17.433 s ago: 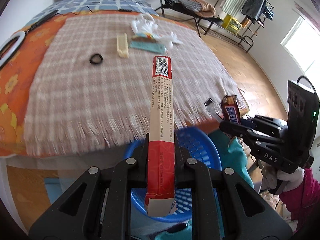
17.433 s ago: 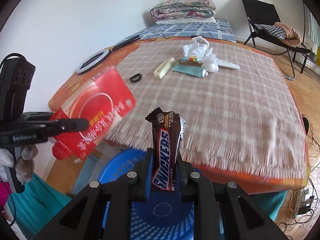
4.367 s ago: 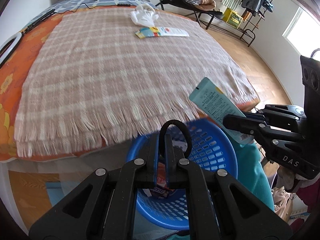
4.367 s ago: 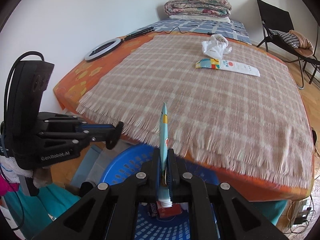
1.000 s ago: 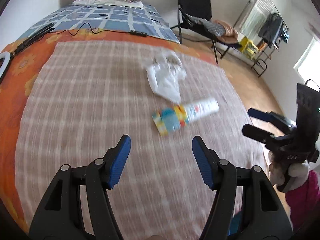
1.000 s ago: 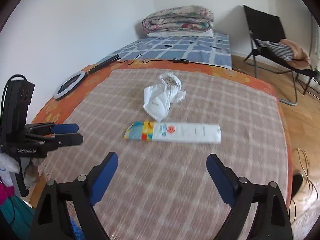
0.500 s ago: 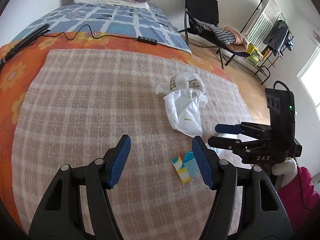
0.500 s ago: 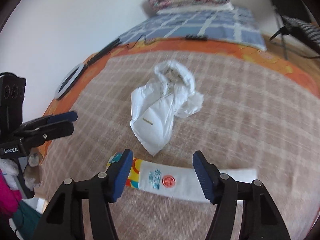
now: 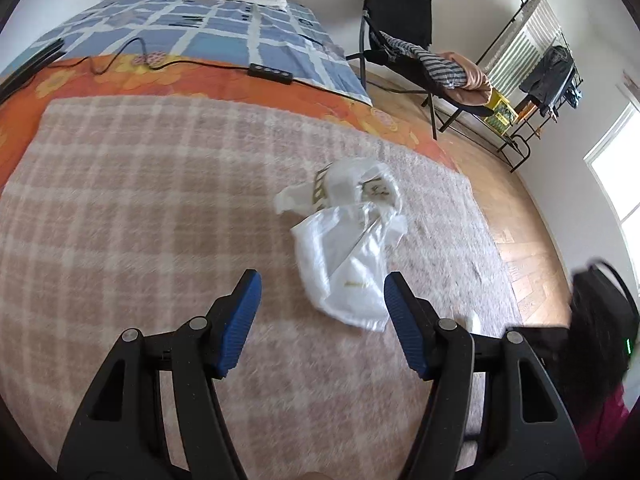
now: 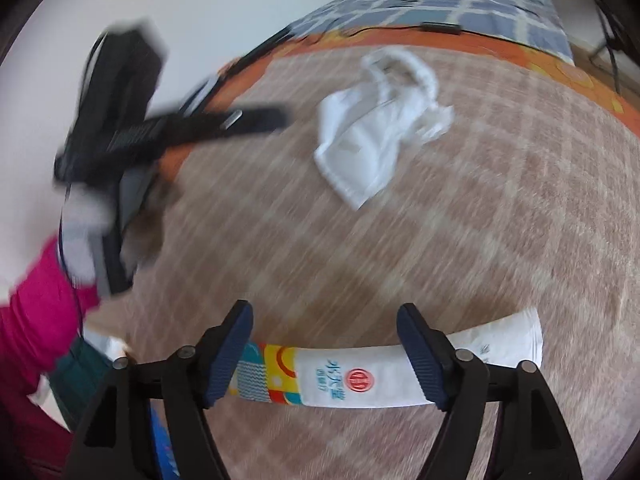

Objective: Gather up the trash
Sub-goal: 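Grasp the white plastic bag with the left tool while the right tool grasps the white tube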

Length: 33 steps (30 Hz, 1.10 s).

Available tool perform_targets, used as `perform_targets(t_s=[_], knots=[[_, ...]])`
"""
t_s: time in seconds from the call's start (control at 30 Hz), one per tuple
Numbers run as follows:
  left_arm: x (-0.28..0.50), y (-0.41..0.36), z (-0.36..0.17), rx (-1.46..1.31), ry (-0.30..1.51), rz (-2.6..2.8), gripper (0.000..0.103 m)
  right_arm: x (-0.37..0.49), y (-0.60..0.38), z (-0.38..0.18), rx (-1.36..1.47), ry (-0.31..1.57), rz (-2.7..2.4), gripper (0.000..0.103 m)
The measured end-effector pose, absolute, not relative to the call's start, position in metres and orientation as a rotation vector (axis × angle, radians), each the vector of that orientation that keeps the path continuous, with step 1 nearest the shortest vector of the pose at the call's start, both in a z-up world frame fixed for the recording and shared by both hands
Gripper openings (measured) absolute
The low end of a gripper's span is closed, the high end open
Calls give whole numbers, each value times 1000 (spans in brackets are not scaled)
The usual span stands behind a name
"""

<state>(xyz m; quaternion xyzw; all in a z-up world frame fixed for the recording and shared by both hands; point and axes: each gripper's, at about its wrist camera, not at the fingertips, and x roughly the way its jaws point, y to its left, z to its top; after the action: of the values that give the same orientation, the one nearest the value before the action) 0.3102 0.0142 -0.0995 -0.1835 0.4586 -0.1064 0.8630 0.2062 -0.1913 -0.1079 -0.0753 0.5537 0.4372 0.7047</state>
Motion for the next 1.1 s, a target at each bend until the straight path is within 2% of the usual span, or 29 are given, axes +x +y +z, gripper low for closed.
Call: perform_targets(t_s=[0.1, 0.2, 0.27, 0.3, 0.4, 0.53, 0.63, 0.7, 0.77, 0.83, 0.93, 1.03, 1.1], knots=[[323, 5, -103, -357, 972, -212, 65, 184, -191, -103, -274, 1195, 938, 77], [333, 4, -107, -346, 970, -189, 65, 171, -207, -88, -232, 1121, 836, 77], [339, 7, -113, -371, 978, -176, 65, 165, -221, -80, -190, 1068, 700, 82], [342, 10, -118, -399, 988, -170, 65, 162, -232, -80, -120, 1077, 628, 89], [347, 14, -130, -460, 1006, -179, 65, 161, -251, -95, 46, 1189, 561, 87], [346, 9, -134, -442, 979, -180, 63, 161, -246, -118, 91, 1247, 532, 85], [349, 2, -136, -428, 977, -192, 37, 164, -234, -121, 76, 1204, 491, 85], [349, -4, -133, -422, 961, -208, 23, 168, -226, -122, 62, 1177, 465, 85], [348, -11, -128, -374, 940, -203, 4, 171, -211, -124, -1, 1148, 442, 85], [345, -15, -122, -355, 922, -211, 4, 170, -200, -123, -76, 1121, 429, 85], [335, -12, -115, -342, 889, -210, 4, 165, -185, -125, -176, 1074, 419, 76], [326, -5, -109, -339, 877, -202, 3, 160, -180, -123, -229, 1039, 428, 57], [320, 0, -106, -343, 872, -200, 3, 158, -184, -119, -216, 1036, 427, 32]])
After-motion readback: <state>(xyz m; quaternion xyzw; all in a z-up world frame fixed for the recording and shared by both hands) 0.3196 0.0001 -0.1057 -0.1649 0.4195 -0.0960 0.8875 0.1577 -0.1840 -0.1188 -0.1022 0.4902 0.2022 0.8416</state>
